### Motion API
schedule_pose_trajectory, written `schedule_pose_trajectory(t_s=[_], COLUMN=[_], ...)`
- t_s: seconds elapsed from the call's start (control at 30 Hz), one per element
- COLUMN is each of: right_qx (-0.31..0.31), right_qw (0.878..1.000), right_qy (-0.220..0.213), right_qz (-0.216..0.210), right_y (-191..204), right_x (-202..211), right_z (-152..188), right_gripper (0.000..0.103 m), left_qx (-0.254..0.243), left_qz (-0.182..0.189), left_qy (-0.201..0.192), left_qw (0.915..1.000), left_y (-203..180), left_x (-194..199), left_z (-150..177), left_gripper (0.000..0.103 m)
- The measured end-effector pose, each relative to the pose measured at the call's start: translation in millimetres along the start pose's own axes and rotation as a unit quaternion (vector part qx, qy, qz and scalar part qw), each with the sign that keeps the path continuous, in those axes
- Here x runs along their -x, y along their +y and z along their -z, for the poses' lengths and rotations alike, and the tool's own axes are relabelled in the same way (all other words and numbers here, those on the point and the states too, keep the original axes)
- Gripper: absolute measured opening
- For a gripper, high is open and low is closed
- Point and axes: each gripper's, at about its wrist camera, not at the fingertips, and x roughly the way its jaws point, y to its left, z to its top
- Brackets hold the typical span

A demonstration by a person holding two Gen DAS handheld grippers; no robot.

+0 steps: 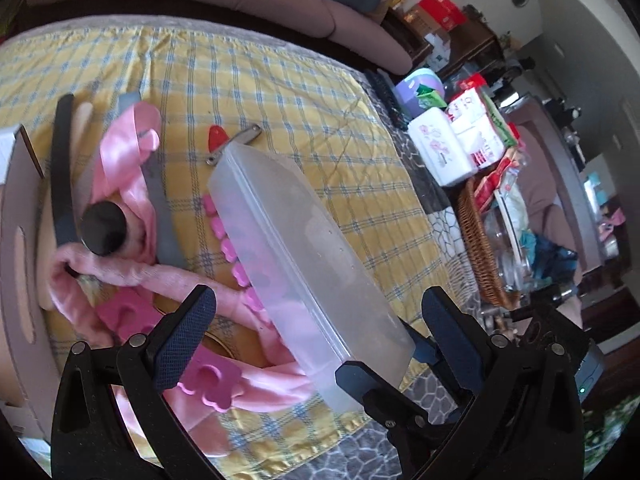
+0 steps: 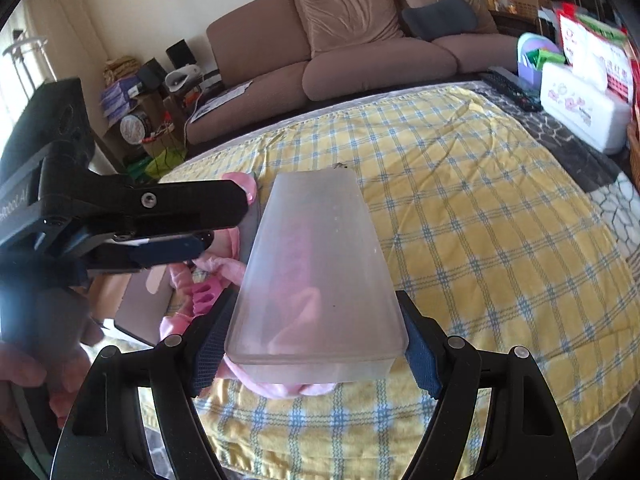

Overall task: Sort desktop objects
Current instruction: 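Lift the clear container with the right tool and carry it over the cardboard box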

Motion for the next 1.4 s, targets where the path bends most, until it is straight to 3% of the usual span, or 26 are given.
schedule_pose_trajectory(t_s=[0.1,0.23,0.3,0.33,0.37,0.43,0.6,0.77,1.1,1.23,1.4], right_qx=[-0.024,-0.013,0.012,0.024,0.034,0.052,0.087,0.133,0.231,0.267,0.323], right_qw=[0.999,0.999,0.999,0.999,0.999,0.998,0.995,0.988,0.962,0.951,0.935], right_qy=[-0.001,0.001,-0.002,-0.003,-0.006,-0.009,-0.015,-0.022,0.007,0.028,0.064], right_qz=[-0.024,-0.043,-0.039,-0.034,-0.029,-0.025,-0.043,-0.075,-0.147,-0.152,-0.136], right_y=[-5,1,11,15,17,22,48,95,224,263,290], right_x=[6,15,20,23,26,32,50,61,16,-12,-50], right_z=[6,12,13,14,14,13,9,-1,2,7,10], right_gripper=[0.078,0.078,0.078,0.078,0.078,0.078,0.078,0.078,0.078,0.078,0.078], left_qx=[0.039,0.052,0.059,0.062,0.066,0.075,0.075,0.076,0.115,0.133,0.136], left_qz=[0.021,0.027,0.033,0.04,0.047,0.073,0.101,0.12,0.099,0.106,0.102], left_qy=[0.014,0.02,0.019,0.016,0.012,0.007,-0.021,-0.061,-0.145,-0.163,-0.158], left_qw=[0.9989,0.9981,0.9975,0.9971,0.9966,0.9945,0.9919,0.9879,0.9778,0.9719,0.9727], left_y=[10,17,20,23,25,31,37,62,176,220,251], left_x=[-12,-19,-17,-14,-8,3,49,120,253,273,268], left_z=[1,5,8,9,10,12,15,18,31,32,27], left_gripper=[0.101,0.092,0.083,0.07,0.064,0.061,0.059,0.055,0.055,0.056,0.056])
